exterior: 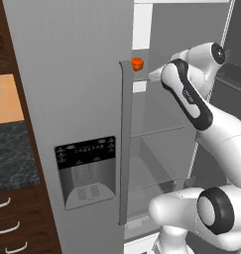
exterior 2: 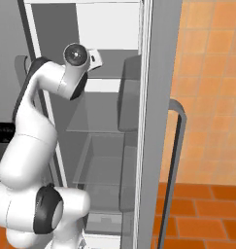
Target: Place one squash and one steak in each tupperware on the nearby counter, to pack two identical lunches.
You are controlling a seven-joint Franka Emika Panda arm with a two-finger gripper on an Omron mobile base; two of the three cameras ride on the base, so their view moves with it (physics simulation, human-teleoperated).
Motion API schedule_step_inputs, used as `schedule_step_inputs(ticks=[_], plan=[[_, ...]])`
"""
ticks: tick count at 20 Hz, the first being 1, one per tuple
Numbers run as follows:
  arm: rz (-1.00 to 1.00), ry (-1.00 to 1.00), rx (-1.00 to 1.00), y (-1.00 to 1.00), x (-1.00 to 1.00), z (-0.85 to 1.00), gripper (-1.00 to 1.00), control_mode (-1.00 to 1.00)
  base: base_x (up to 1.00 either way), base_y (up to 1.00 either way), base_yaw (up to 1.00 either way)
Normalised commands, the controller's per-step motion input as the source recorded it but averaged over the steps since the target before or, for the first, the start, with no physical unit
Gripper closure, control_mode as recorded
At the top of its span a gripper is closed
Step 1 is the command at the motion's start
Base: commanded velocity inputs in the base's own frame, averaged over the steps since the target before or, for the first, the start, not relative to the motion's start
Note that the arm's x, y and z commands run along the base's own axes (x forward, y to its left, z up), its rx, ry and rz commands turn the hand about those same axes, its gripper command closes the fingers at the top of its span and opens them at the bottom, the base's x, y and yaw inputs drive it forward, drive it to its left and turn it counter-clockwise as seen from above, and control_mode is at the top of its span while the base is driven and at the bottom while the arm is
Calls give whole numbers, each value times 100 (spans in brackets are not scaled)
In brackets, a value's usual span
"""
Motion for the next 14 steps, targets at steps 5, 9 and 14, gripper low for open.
schedule_step_inputs(ticks=[5, 9, 14], plan=[[-10, 6, 20, -17, 26, 0, -100, -100, 0, 0, 0], [-3, 1, 25, -9, 58, -4, -100, -100, 0, 0, 0], [0, 18, 1, 1, 64, -16, -100, -100, 0, 0, 0]])
